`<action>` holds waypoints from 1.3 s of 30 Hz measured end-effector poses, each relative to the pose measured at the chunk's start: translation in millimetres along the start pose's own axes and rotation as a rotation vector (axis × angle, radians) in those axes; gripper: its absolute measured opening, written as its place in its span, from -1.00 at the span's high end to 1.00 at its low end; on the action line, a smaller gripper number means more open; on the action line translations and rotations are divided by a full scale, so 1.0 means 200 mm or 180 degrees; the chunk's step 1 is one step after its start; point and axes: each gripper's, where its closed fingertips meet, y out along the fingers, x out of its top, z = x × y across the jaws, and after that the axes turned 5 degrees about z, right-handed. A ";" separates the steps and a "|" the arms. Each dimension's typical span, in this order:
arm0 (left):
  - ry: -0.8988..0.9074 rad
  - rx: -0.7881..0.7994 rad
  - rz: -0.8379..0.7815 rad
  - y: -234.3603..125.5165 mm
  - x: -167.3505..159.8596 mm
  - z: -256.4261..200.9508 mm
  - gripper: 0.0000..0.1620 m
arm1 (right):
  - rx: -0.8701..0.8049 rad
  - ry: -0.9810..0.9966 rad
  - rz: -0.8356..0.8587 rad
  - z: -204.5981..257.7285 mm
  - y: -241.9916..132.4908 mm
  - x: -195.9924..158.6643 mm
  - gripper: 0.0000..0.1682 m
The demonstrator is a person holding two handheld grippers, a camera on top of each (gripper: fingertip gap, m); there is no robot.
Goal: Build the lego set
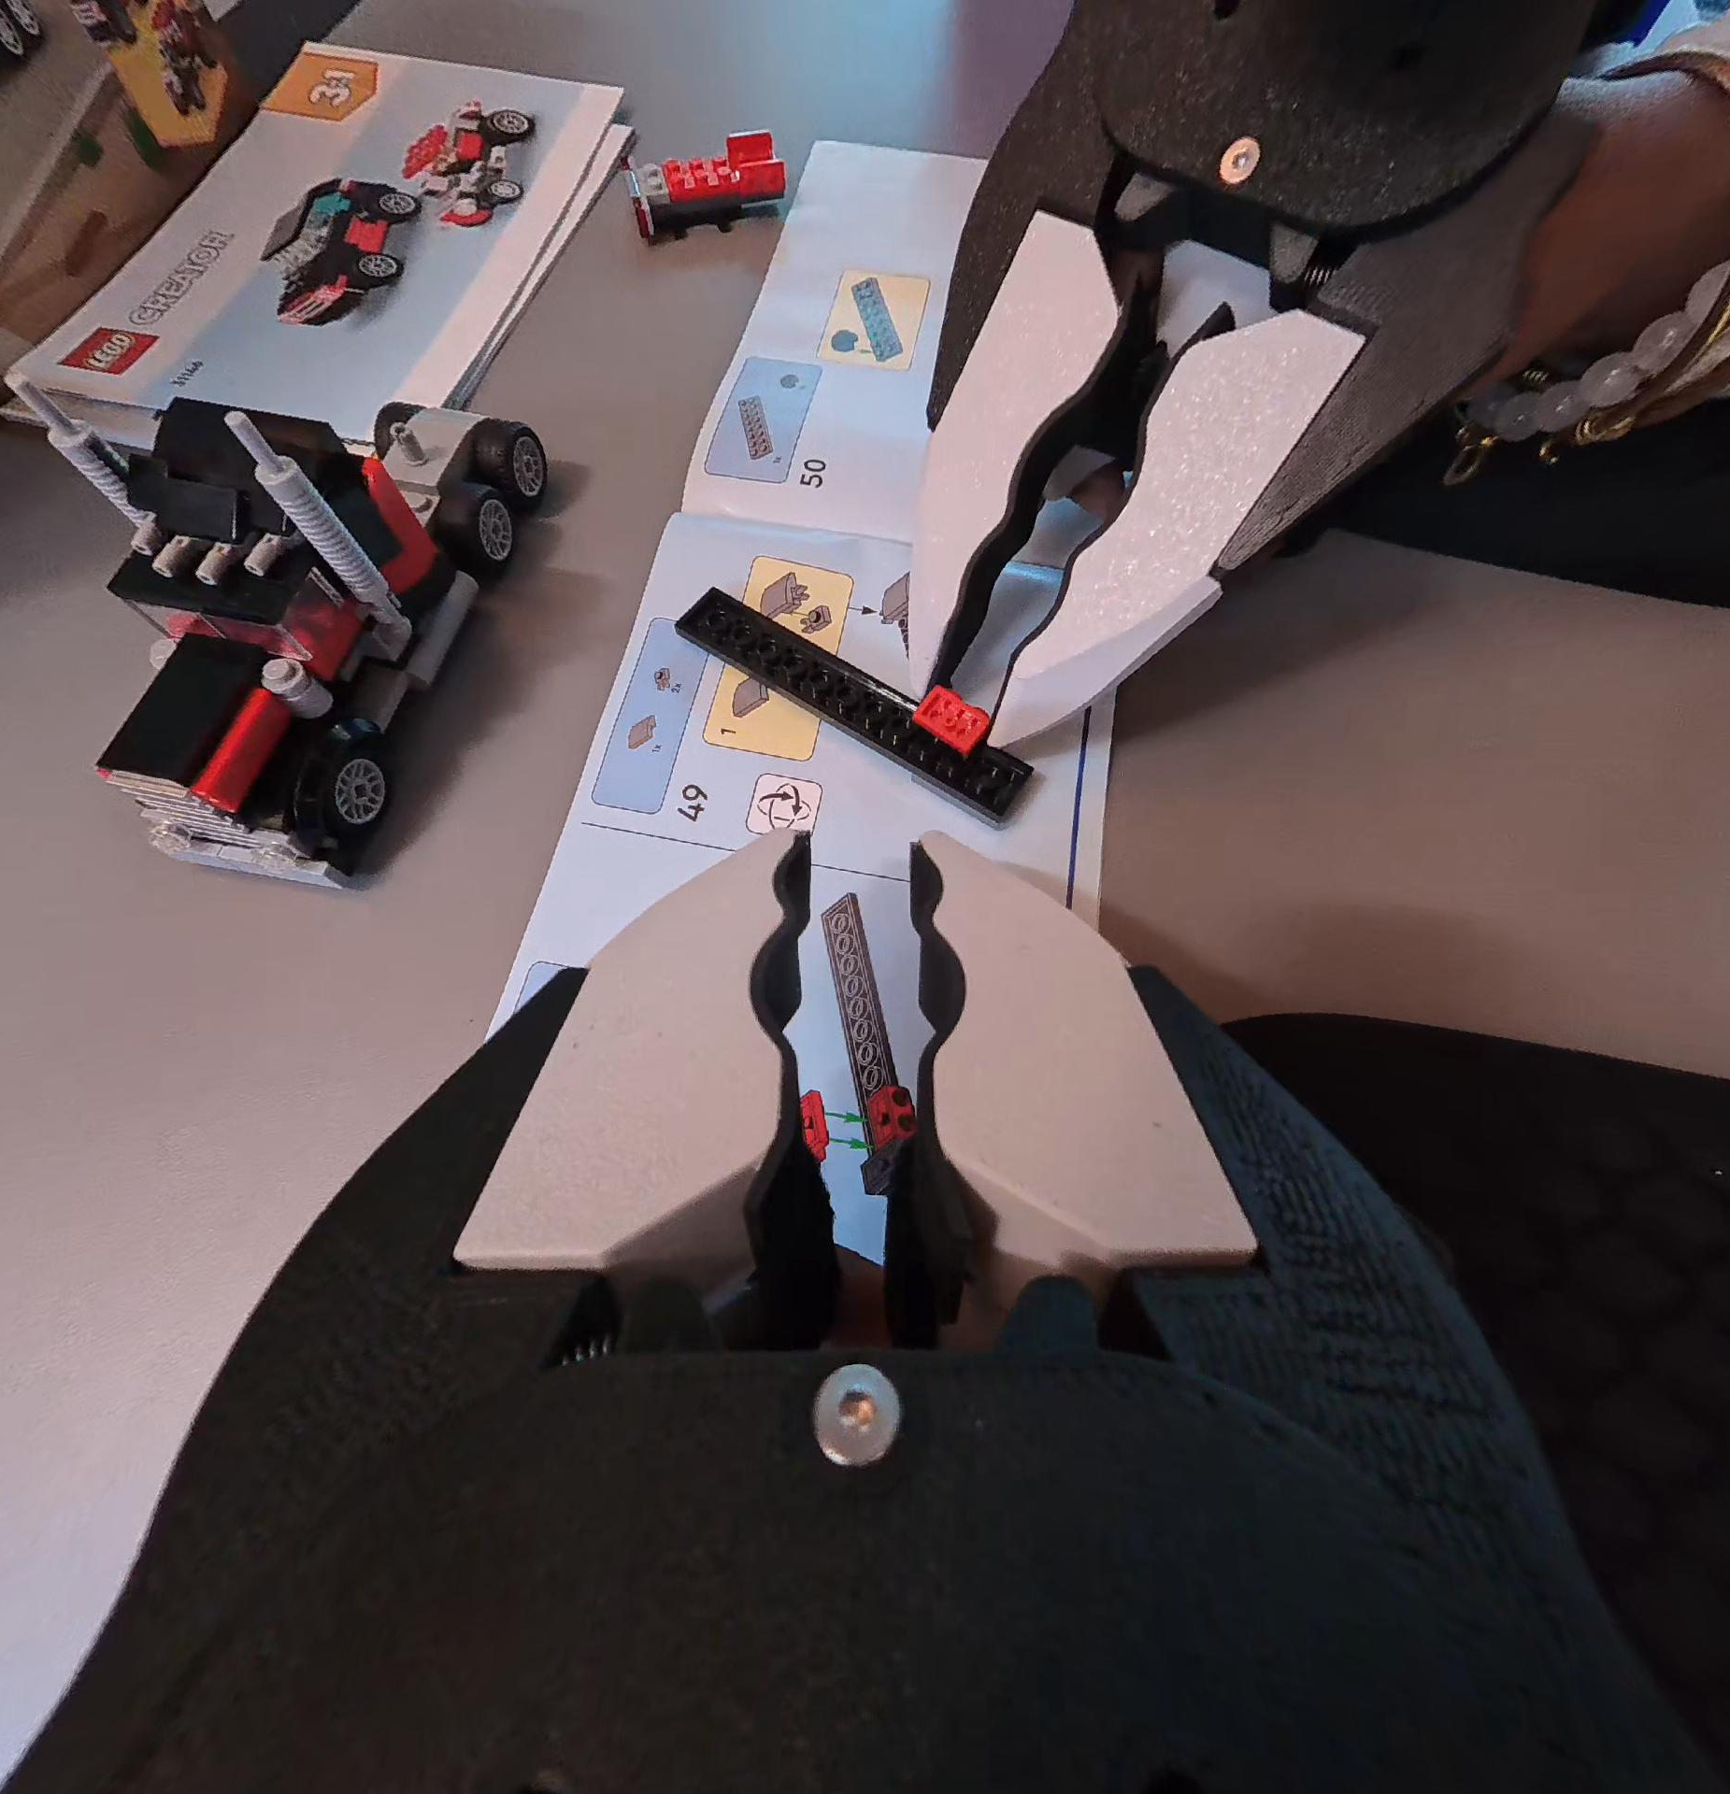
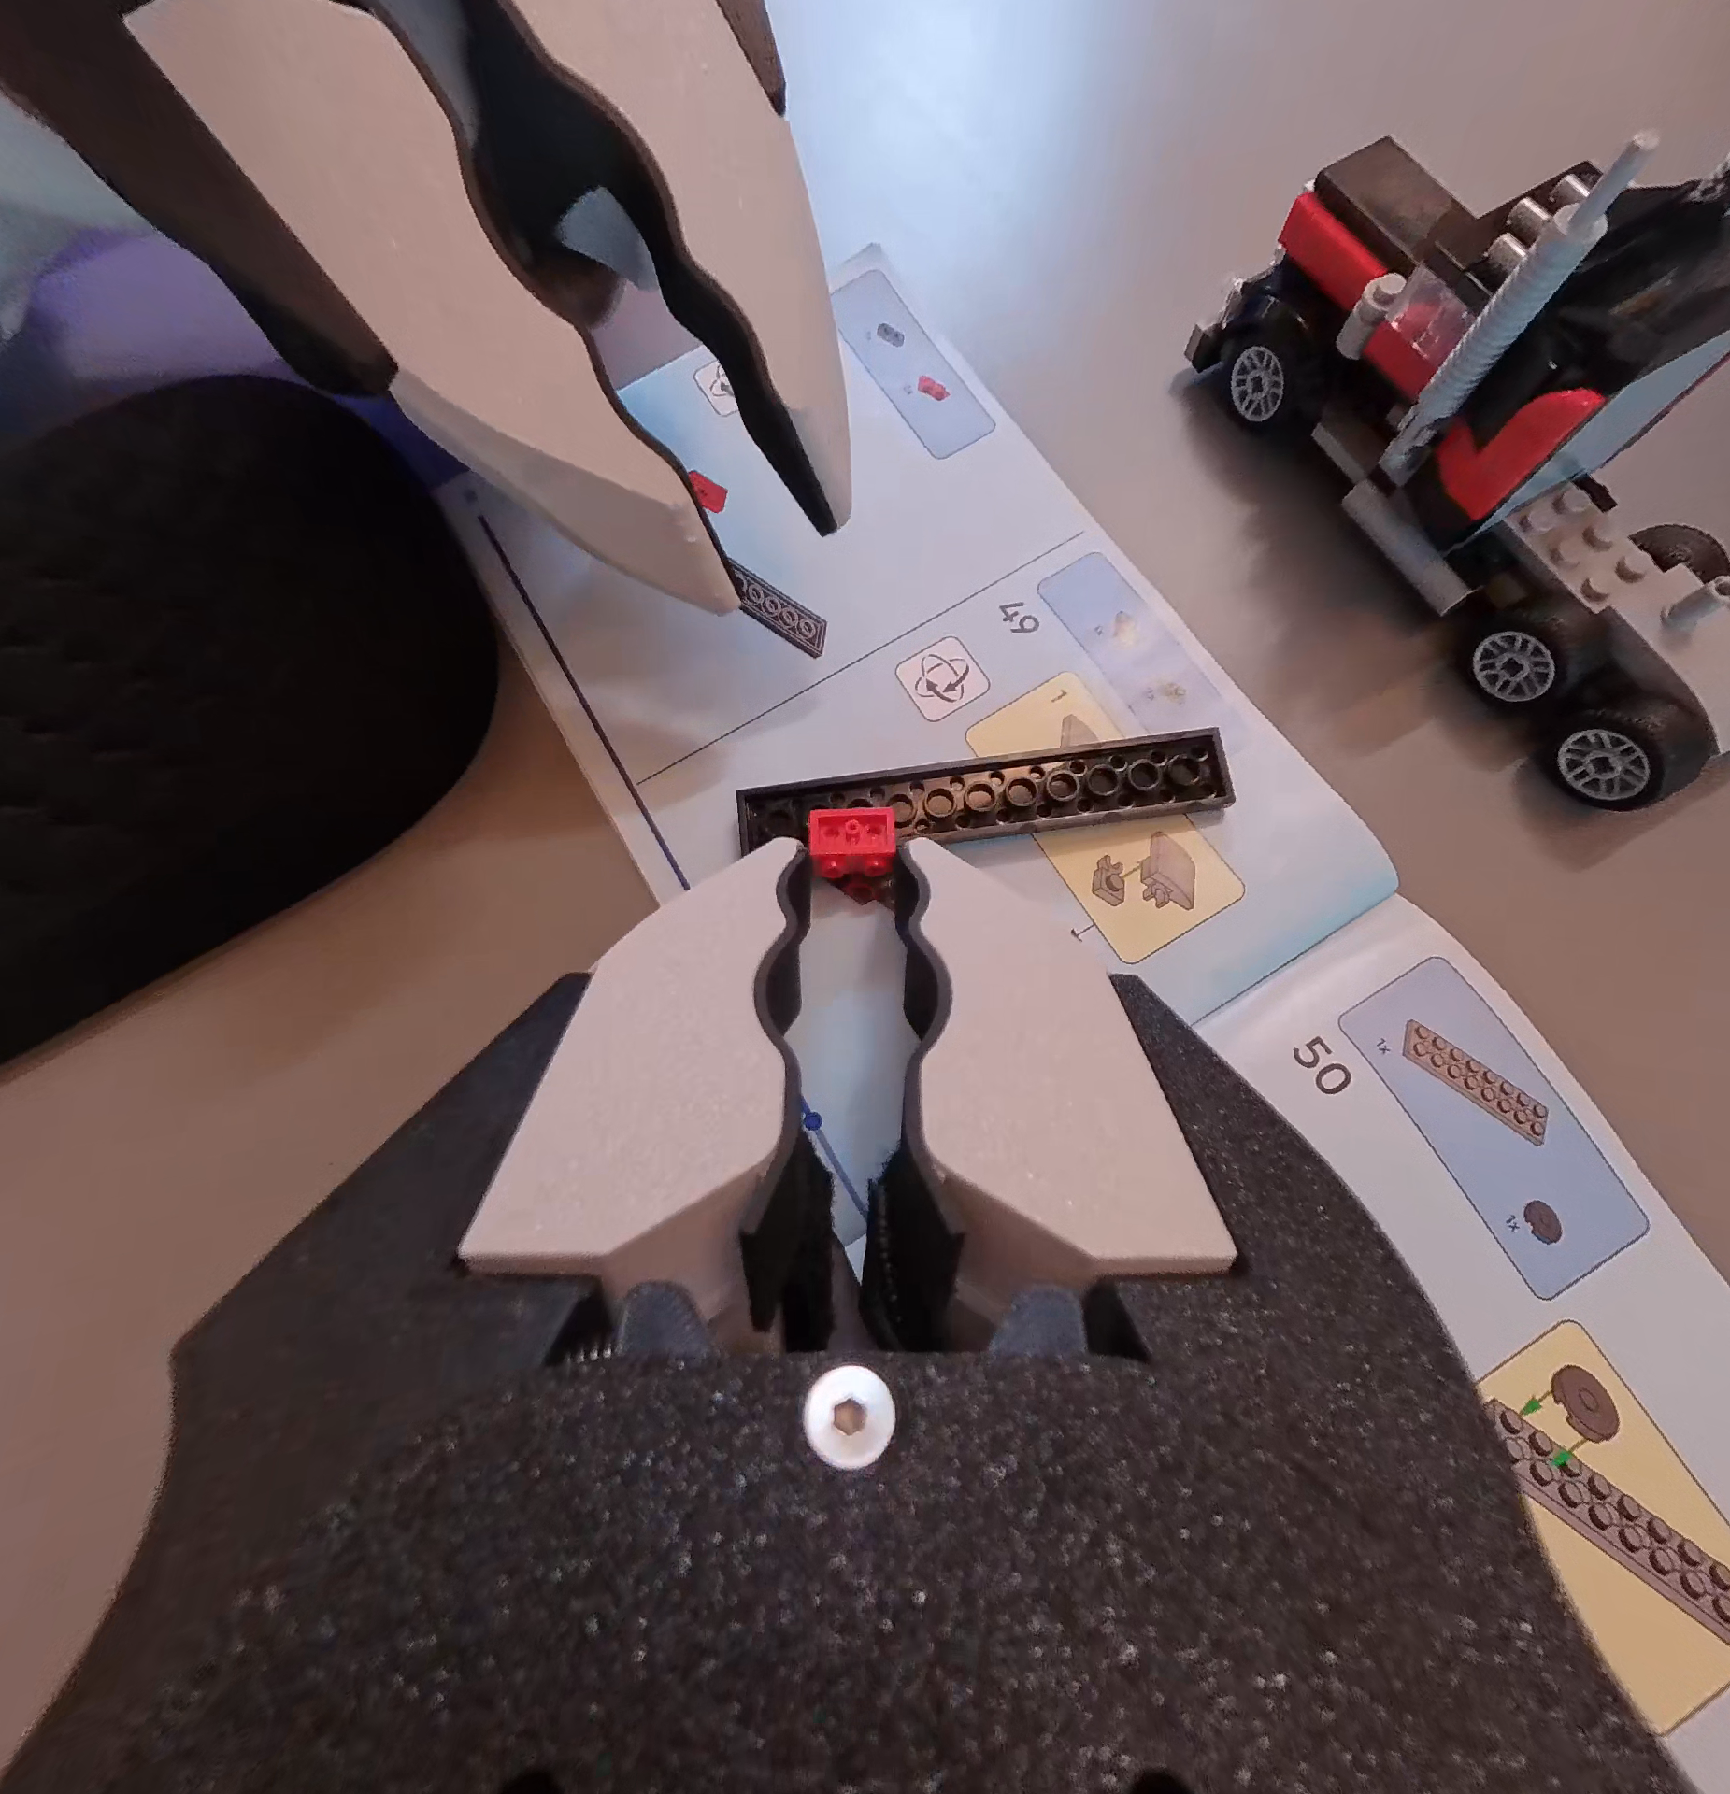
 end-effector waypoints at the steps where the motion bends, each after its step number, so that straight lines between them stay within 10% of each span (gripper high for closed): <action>1: 0.0000 -0.0008 0.0007 0.00 0.00 0.00 0.76 | 0.0006 0.0001 0.0002 0.00 0.00 0.00 0.81; 16: -0.0042 0.0186 -0.0101 -0.06 0.01 0.07 0.75 | 0.0047 0.0070 -0.0198 -0.02 -0.11 0.02 0.71; 22: -0.0818 0.0685 -0.1427 -0.46 0.17 0.31 0.74 | -0.0118 0.0195 -0.0612 -0.11 -0.37 0.03 0.71; 28: -0.0983 0.0731 -0.1504 -0.49 0.12 0.35 0.82 | -0.0330 0.0147 -0.0760 -0.16 -0.53 -0.01 0.95; 33: -0.0911 0.0797 -0.1416 -0.47 0.10 0.35 0.81 | -0.0857 0.0254 -0.1235 -0.26 -0.71 0.03 0.49; 35: -0.0943 0.0845 -0.1422 -0.48 0.10 0.36 0.68 | -0.0833 0.0214 -0.1165 -0.26 -0.73 -0.01 0.96; 39: -0.1012 0.0914 -0.1470 -0.49 0.09 0.39 0.38 | -0.0724 0.0184 -0.1121 -0.25 -0.72 -0.04 0.99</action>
